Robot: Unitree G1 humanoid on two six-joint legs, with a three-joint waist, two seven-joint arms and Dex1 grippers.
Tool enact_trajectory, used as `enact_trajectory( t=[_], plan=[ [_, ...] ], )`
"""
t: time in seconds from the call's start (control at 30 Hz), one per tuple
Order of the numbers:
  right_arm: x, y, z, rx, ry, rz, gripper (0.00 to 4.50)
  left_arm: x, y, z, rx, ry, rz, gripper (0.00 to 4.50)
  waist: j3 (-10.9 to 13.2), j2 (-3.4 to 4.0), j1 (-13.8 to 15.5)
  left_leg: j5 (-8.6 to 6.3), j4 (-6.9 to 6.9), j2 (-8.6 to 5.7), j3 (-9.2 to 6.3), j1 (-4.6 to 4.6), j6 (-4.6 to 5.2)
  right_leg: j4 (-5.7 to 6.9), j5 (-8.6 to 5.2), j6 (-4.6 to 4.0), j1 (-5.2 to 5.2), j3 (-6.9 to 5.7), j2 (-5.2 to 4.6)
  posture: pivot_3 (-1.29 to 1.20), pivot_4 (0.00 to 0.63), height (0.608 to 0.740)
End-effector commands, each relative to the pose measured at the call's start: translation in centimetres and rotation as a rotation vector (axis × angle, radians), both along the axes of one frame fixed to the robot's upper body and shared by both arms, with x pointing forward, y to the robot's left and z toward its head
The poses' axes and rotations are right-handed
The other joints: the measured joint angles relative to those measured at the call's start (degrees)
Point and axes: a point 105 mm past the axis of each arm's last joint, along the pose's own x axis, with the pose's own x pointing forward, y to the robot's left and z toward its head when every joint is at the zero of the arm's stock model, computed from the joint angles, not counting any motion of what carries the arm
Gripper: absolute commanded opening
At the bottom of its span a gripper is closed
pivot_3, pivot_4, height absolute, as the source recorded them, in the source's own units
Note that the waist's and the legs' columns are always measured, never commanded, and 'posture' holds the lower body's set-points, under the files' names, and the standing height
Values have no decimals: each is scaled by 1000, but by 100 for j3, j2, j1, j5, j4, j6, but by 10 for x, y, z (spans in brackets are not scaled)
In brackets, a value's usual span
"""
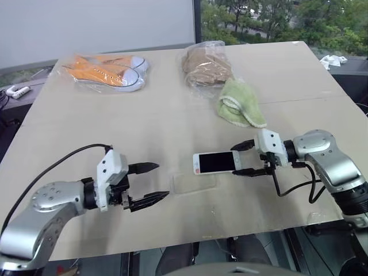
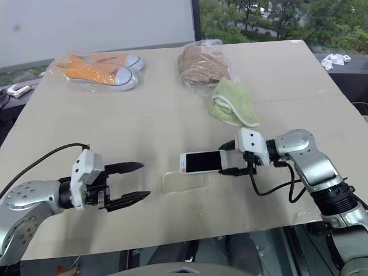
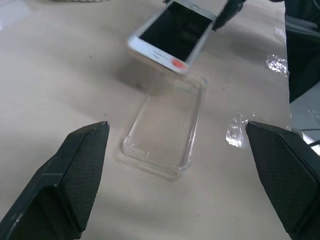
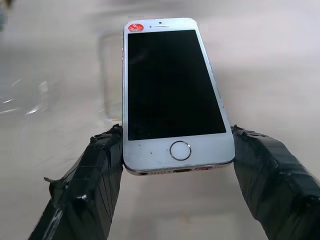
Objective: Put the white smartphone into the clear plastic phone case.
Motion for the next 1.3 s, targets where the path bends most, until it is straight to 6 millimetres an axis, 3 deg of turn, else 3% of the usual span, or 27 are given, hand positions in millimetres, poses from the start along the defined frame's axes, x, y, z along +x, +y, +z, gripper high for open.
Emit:
enact_trajectory(
  t=[0.03, 0.1, 0.27, 0.4, 0.43, 0.83, 1.0, 1.3],
  plan=[
    [-4, 10, 6, -36, -50, 82, 2903, 8, -4, 5, 23, -38, -61, 4500, 0, -1, -4, 0, 5, -3, 1, -7, 0, 9, 0, 0, -11, 1, -2, 0, 150, 740],
    [-3, 13, 4, -41, -61, 83, 2903, 12, -8, 6, 28, -45, -91, 4500, -1, -1, -4, 1, 8, -3, 1, -13, -2, 13, 1, -1, -18, 0, -2, 0, 150, 740],
    [0, 19, 1, -36, -59, 65, 2903, 19, -13, 6, 45, -47, -157, 2361, -1, -2, -13, 2, 8, -4, 3, -28, -3, 17, 1, 0, -37, 4, -1, 0, 150, 740],
    [3, 20, -2, -50, -62, 42, 2903, 25, -19, -2, 79, -63, -218, 290, -1, -2, -15, 2, 8, -5, 3, -31, -3, 17, 1, 0, -39, 2, 0, 0, 150, 740],
    [3, 21, -3, -51, -60, 42, 2903, 26, -22, -3, 79, -65, -239, 65, -1, -1, -14, 2, 8, -5, 4, -31, -3, 17, 1, -1, -39, 3, 0, 0, 150, 740],
    [-7, 31, -2, -100, -35, 116, 2903, 31, -41, -21, 125, -72, -377, 65, -2, -3, -24, 4, 15, -6, 6, -29, -4, 31, 0, 0, -41, 5, 1, 0, 150, 740],
    [-10, 34, -5, -123, -23, 138, 2903, 33, -42, -38, 188, -57, -377, 65, -2, -4, -19, 4, 21, -6, 6, -29, -4, 43, 0, 0, -42, 6, 1, 0, 150, 740],
    [-5, 41, -8, -118, -15, 95, 2903, 33, -49, -42, 176, -64, -378, 65, -3, -6, -25, 6, 28, -7, 7, -24, -8, 65, 0, 0, -43, 8, 0, 0, 150, 740]
  ],
)
